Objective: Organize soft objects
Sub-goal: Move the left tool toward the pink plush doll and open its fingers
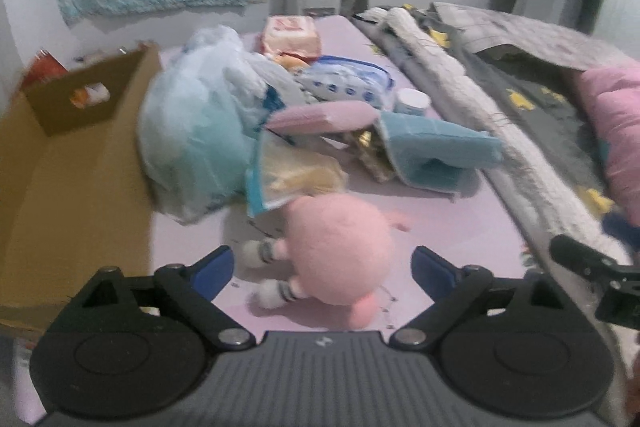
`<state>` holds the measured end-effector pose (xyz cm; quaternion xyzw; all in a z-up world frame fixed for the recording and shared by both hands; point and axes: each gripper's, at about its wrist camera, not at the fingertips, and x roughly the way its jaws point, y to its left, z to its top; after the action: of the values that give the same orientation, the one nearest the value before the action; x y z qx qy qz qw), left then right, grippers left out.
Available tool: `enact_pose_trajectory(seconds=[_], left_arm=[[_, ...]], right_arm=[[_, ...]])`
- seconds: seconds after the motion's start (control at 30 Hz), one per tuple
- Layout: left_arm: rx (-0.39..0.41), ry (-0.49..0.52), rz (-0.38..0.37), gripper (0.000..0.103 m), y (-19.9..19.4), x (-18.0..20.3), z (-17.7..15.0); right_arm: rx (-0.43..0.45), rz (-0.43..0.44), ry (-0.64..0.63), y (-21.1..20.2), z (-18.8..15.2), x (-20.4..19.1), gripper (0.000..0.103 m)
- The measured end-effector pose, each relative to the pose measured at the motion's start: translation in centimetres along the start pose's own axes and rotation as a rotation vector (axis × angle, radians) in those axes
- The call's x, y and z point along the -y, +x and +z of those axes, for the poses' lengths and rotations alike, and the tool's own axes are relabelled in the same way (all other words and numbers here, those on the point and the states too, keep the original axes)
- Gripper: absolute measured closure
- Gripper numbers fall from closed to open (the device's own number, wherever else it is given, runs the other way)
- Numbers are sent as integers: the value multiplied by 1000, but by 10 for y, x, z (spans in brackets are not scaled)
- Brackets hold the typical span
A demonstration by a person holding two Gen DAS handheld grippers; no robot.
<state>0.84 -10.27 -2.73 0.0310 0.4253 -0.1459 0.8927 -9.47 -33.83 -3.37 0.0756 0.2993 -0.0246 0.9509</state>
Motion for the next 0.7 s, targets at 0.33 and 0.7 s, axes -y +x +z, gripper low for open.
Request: enact_pose_trajectory(seconds=[0.33,0.7], left_arm=[[-12,48,-93,33,6,2,-2],[-96,106,-120,55,33,4,10]], right_arm=[[-66,313,200,49,14,16,13],[-330,652,558,160,5,3,23]])
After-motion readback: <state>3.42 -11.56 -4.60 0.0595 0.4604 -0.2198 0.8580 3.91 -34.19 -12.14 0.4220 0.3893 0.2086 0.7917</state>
